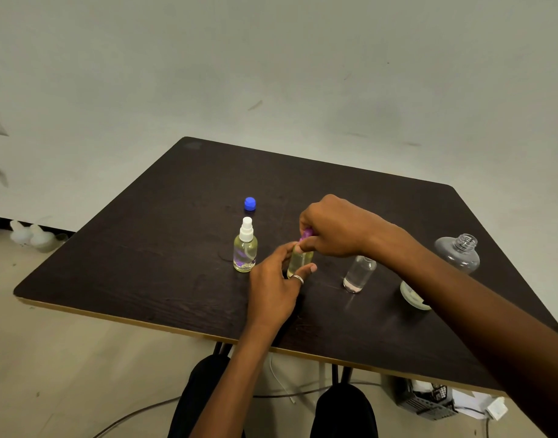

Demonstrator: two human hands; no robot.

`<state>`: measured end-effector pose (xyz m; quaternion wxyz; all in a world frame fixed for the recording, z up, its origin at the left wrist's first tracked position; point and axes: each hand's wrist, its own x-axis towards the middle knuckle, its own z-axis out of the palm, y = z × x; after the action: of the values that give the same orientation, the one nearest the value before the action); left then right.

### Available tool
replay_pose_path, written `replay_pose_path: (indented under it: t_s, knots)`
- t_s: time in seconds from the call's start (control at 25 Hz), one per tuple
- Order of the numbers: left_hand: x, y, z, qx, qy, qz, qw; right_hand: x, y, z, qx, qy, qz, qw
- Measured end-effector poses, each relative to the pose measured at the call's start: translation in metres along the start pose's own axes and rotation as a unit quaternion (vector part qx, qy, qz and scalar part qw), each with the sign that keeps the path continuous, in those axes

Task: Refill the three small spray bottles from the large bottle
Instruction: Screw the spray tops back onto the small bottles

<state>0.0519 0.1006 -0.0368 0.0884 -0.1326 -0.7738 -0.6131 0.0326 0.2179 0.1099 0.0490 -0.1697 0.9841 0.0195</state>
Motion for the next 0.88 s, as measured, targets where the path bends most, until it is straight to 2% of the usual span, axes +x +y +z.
replay_pose_path:
  t_s: [0.16, 0.4, 0.88]
  knots:
    - [-0.001, 0.0, -0.001, 0.004, 0.003, 0.005, 1.0, -0.001, 0.003, 0.007, -0.015, 0.023, 0.017, 0.999]
    - [0.0, 0.002, -0.001, -0.013, -0.007, 0.008, 1.0, -0.009, 0.003, -0.003, 0.017, -0.012, -0.07, 0.997]
    - [0.001, 0.001, -0.001, -0.007, -0.013, 0.003, 1.0, -0.002, 0.004, 0.009, -0.003, 0.028, -0.03, 0.999]
